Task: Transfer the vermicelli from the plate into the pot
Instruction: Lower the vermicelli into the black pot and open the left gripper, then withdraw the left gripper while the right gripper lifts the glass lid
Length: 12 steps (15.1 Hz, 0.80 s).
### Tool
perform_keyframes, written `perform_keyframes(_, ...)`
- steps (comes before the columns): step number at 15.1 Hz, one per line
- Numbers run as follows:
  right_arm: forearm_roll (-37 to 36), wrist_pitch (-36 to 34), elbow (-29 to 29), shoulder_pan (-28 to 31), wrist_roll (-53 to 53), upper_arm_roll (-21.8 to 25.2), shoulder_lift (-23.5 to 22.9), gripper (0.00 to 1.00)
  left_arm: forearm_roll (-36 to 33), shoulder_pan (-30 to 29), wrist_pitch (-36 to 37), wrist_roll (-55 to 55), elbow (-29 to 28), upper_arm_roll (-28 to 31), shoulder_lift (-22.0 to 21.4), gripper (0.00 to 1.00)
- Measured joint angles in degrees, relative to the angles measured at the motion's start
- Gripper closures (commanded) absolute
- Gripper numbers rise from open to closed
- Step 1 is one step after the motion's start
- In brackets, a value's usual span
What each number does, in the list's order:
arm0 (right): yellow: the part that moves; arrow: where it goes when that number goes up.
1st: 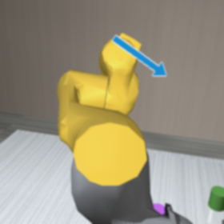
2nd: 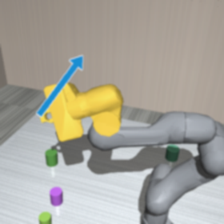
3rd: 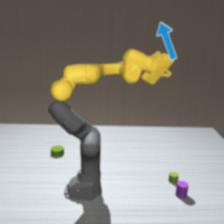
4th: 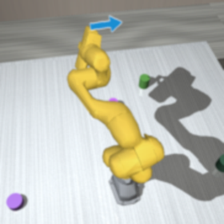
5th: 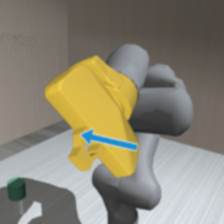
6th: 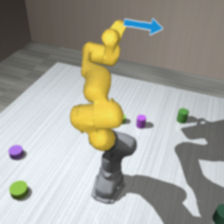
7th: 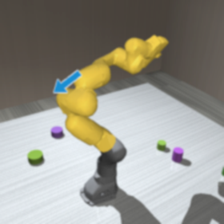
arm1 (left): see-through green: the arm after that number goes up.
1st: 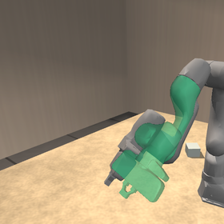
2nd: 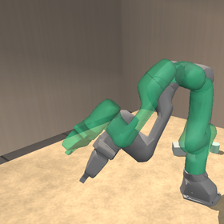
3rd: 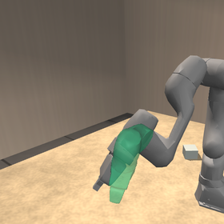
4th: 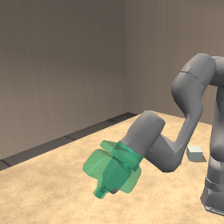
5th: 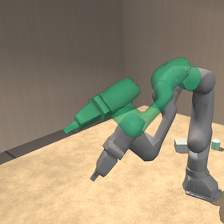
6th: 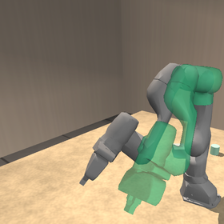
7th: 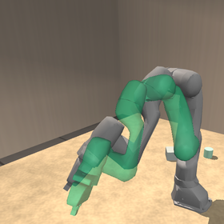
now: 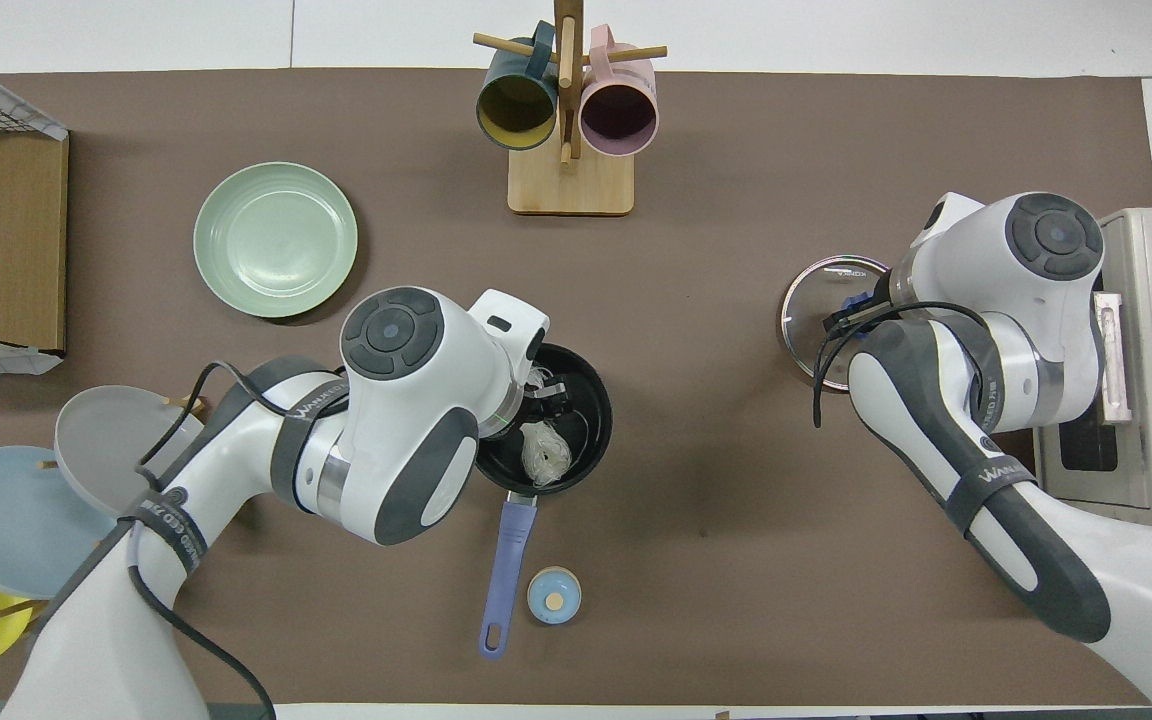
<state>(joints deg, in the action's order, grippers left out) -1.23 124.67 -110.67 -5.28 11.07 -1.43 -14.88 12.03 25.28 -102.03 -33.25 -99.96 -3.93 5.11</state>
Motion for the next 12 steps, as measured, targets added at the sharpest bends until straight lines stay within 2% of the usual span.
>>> perform_keyframes(4,0.52,-10.27,8.52,-5.3,-5.04,-0.17,0.0,0.62,-6.3,-10.57,6.47,13.15,7.68,0.47,-0.74,0.0)
perform_keyframes(6,0.6,-15.22,13.39,-9.05,-10.58,-0.29,0.06,0.77,-7.84,-14.75,7.39,20.08,8.56,0.55,-0.74,0.0)
perform_keyframes(8,0.94,-17.27,15.6,-12.25,-15.86,-0.38,0.05,0.98,-8.07,-17.93,7.65,25.22,8.44,0.56,-0.74,0.0)
perform_keyframes(12,1.18,-17.69,15.8,-20.18,-29.62,-0.49,-0.1,1.0,-8.14,-19.87,7.81,27.12,7.15,0.47,-0.82,0.0)
